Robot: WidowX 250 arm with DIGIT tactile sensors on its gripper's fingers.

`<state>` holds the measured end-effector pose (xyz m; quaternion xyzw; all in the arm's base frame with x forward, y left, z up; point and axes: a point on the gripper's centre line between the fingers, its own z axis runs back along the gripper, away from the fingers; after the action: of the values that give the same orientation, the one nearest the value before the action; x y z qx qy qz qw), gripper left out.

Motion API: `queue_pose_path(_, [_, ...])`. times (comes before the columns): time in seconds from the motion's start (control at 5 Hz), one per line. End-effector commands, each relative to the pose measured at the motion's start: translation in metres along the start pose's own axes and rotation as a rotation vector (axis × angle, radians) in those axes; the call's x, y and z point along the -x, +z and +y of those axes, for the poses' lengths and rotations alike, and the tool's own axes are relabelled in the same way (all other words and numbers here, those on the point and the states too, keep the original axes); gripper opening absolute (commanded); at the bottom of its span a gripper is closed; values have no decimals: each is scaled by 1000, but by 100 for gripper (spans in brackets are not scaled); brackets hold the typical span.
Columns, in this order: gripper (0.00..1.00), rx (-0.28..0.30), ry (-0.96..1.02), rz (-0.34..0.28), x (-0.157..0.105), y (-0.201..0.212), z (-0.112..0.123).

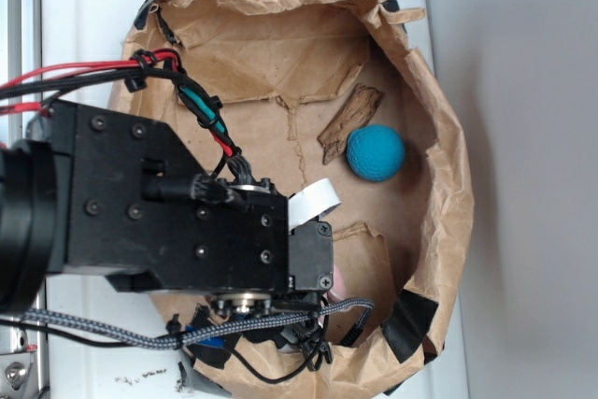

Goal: Grab the green ball.

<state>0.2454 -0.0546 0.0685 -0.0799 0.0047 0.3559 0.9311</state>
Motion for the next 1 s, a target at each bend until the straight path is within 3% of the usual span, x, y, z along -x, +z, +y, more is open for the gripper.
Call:
queue_pose_path(0.0, [100,119,-17,-49,13,-24,-16])
queue_pose_path(0.2, [92,105,-49,-112,24,-46,-12])
queue_pose_path(0.4, [0,93,-40,-106,24,-44,-11])
queue_pose_path(0.6, [0,86,-20,-79,14,-26,-16])
queue_pose_path(0.8, [0,72,27,-3,-12,17,-13])
